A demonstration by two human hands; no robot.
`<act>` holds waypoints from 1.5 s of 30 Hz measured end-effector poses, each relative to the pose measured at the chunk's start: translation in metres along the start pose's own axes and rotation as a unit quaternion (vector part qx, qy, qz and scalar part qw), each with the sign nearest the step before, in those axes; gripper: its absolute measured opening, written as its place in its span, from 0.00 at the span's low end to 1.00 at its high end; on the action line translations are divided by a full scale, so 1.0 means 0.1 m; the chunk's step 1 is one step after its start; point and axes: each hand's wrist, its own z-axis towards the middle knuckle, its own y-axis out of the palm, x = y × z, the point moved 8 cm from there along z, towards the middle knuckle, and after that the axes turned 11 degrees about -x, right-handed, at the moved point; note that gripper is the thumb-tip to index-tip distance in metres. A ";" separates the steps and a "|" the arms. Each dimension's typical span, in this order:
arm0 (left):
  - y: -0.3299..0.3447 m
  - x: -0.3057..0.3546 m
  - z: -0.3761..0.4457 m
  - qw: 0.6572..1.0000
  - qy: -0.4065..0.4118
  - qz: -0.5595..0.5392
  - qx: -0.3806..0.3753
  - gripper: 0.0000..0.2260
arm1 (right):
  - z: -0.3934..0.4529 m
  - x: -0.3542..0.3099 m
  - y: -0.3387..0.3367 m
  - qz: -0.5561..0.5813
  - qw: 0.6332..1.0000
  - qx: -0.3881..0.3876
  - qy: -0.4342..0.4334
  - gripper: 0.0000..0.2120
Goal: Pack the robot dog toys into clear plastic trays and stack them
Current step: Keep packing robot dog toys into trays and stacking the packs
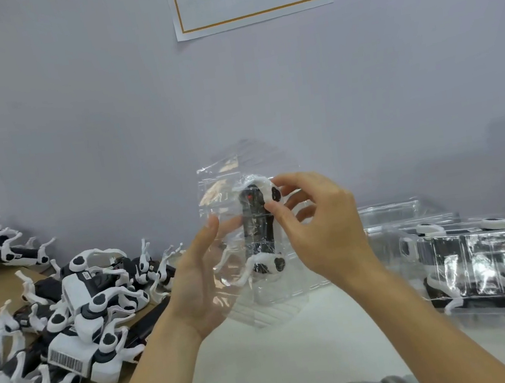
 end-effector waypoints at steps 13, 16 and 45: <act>0.05 0.02 -0.05 0.999 -0.012 0.016 0.026 0.18 | -0.04 -0.07 0.05 -0.101 0.995 0.000 -0.023 0.06; 0.06 0.02 -0.04 1.000 0.000 0.016 0.019 0.17 | -0.04 -0.04 0.06 -0.062 0.998 0.010 -0.012 0.05; -0.11 0.15 0.00 0.914 -0.029 0.403 -0.028 0.23 | -0.05 0.68 -0.38 0.152 0.949 -0.004 0.277 0.11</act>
